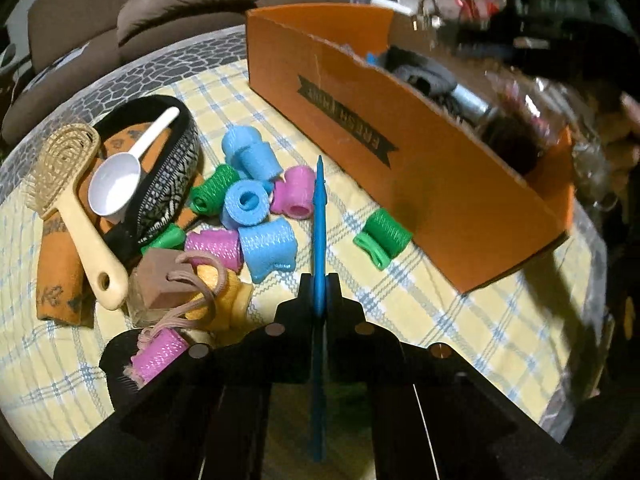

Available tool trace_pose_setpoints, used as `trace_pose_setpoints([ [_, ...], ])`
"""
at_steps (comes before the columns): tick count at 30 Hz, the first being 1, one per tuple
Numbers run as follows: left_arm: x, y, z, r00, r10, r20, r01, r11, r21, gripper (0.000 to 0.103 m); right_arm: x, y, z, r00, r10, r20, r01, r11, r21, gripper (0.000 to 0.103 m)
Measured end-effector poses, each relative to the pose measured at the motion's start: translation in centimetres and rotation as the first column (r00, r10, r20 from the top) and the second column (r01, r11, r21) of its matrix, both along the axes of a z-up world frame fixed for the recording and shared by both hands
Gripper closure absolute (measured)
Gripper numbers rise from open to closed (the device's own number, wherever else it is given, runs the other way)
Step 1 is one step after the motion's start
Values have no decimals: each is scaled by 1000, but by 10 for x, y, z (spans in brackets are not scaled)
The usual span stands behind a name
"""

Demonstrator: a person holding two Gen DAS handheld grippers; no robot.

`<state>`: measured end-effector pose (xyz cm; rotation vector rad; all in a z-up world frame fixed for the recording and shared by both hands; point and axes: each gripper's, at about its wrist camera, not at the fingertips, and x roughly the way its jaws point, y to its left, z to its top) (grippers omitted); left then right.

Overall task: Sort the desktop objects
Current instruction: 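Carry the keyring and blue clip with both tools into the orange box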

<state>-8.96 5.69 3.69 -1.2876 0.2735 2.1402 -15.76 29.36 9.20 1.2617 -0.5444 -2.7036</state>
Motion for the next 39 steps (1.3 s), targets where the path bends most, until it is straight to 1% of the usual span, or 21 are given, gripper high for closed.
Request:
trace_pose_setpoints([
  [2, -3, -3, 5, 1000, 17, 12, -17, 999, 30, 98, -1, 4, -4, 1000, -4, 12, 4, 1000, 4, 83],
  [4, -2, -7, 13, 1000, 26, 7, -26, 998, 55, 98, -1, 7, -7, 1000, -12, 23, 12, 1000, 4, 83],
  [9, -2, -14, 45, 999, 43, -4, -42, 991, 126, 98, -1, 9, -7, 999, -11, 32, 11, 1000, 4, 83],
  [14, -17, -5, 77, 998, 66, -23, -63, 989, 133, 98, -4, 5, 2, 1000, 9, 27, -9, 1000, 18, 83],
  [17, -34, 1, 100, 997, 79, -21, -74, 983, 169, 98, -11, 3, 7, 999, 22, 37, -24, 999, 48, 83],
  [19, -48, 12, 112, 996, 82, -21, -77, 982, 171, 98, -17, 3, 10, 998, 31, 48, -34, 996, 78, 83],
  [22, -68, 35, 121, 997, 77, 2, -76, 983, 170, 98, -30, 8, 10, 996, 37, 83, -46, 994, 103, 83],
  [26, -89, 73, 117, 997, 70, 24, -72, 988, 139, 98, -49, 19, 4, 990, 42, 138, -59, 990, 126, 83],
  [30, -112, 112, 103, 996, 66, 54, -70, 994, 83, 98, -68, 30, -5, 980, 35, 194, -65, 987, 148, 83],
  [34, -132, 147, 81, 996, 57, 73, -57, 998, -3, 98, -84, 38, -19, 967, 34, 254, -75, 986, 152, 83],
  [39, -146, 168, 58, 995, 45, 89, -36, 995, -94, 98, -95, 47, -36, 952, 14, 305, -69, 983, 170, 83],
])
